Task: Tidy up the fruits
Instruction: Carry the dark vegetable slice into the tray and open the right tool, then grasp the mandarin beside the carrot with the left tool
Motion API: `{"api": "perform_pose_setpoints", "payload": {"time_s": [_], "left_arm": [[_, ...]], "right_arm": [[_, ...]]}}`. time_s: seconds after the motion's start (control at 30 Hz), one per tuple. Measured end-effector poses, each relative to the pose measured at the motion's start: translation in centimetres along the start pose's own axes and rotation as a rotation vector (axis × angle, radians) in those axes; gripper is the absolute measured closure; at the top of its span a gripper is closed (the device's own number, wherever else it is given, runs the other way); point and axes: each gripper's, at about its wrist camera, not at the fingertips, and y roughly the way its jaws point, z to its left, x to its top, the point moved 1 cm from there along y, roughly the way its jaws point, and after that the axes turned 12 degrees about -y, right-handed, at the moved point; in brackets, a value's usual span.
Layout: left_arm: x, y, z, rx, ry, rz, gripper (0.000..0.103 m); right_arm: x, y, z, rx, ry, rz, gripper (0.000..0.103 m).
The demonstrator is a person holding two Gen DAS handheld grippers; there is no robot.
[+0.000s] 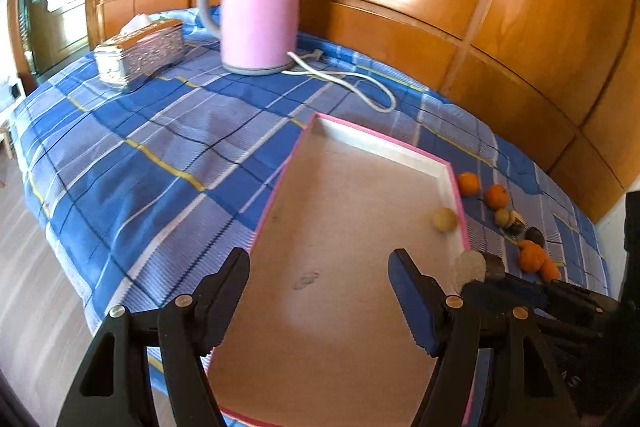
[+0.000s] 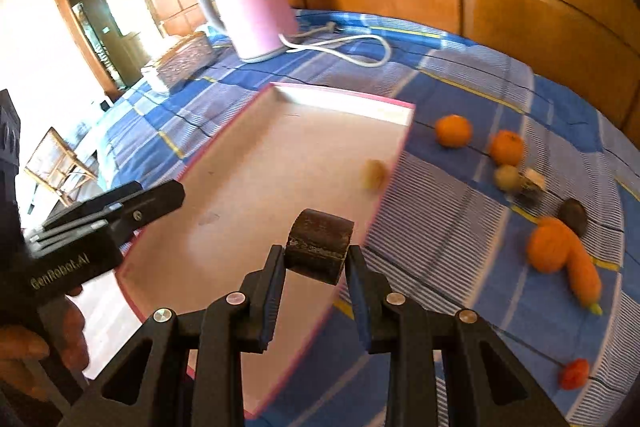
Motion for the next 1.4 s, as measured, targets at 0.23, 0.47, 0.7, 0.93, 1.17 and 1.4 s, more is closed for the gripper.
{"api": "perform_pose_setpoints", "payload": {"time_s": [0.23, 0.47, 0.7, 0.93, 1.17, 1.4], "left_arm": [[-0.1, -0.1, 1.2, 0.014, -0.022, 0.001, 0.031], [-0.6, 0.4, -0.3, -0.009, 0.016, 0.026, 0.032], [-1.4, -0.2, -2.0, -0.049, 0.049, 0.027, 0.032], [-2.0, -0.7, -3.3, -0.072, 0.092, 0.032, 0.032], [-2.5, -0.9, -4.7, -0.094, 0.132, 0.033, 0.032], [-2.9, -0.4, -6.5, -0.121, 0.184, 0.061, 0.032]], "right_arm": [[1.4, 1.6, 1.9, 0.054, 0.007, -0.005, 0.064], [-0.6, 0.3, 0.3, -0.008, 0.079, 0.006, 0.064], [-2.3, -1.7, -2.1, -0.082, 0.154, -0.033, 0.064], [-4.9, -3.8, -4.4, -0.152, 0.196, -0.055, 0.064], [-7.8, -5.8, -7.5, -0.250, 0.229, -0.055, 0.064], [-10.4, -7.2, -10.6, -0.280, 0.303, -0.030, 0.065]]}}
